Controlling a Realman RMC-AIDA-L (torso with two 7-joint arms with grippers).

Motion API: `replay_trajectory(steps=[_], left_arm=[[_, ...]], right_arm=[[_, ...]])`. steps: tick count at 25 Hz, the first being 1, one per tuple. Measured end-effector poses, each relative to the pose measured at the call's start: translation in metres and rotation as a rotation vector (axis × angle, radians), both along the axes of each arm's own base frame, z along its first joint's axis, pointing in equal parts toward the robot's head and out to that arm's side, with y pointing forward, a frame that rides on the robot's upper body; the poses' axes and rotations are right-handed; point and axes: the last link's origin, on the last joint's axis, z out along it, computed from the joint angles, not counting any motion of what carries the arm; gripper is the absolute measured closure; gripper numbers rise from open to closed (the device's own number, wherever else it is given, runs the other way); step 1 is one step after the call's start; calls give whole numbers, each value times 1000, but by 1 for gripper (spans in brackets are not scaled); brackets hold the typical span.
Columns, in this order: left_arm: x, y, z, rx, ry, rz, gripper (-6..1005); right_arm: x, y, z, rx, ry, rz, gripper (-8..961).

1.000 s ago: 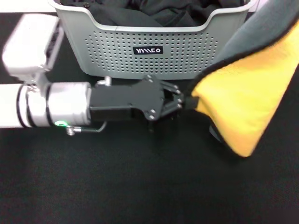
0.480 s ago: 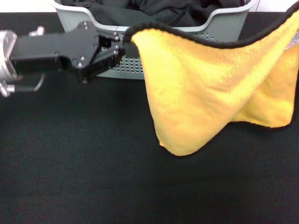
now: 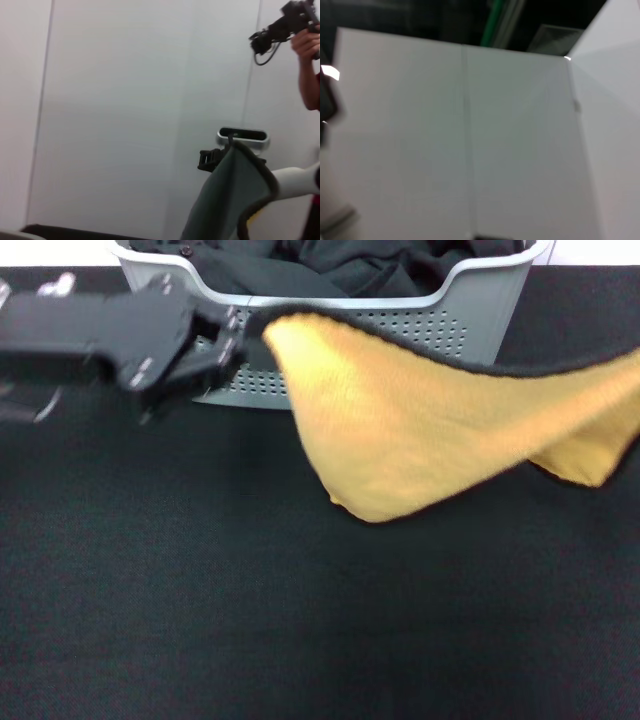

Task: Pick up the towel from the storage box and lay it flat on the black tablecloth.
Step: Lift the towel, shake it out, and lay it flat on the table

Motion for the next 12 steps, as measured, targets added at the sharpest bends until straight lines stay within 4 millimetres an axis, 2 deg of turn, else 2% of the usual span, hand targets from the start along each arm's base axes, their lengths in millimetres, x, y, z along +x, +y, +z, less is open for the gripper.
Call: replay_trajectory(steps=[2, 6, 9, 12], left_arm=[[-7, -13, 4, -41, 2, -17, 984], [-12, -30, 15, -65, 8, -49, 984], [-3, -36, 37, -75, -20, -103, 983], [4, -36, 44, -99, -22, -119, 983]], right_arm=[[8, -18, -1, -42, 46, 12, 947], [22, -38, -1, -74, 97, -43, 947], [23, -45, 1, -102, 151, -48, 947], [25, -43, -8, -180, 184, -88, 947]])
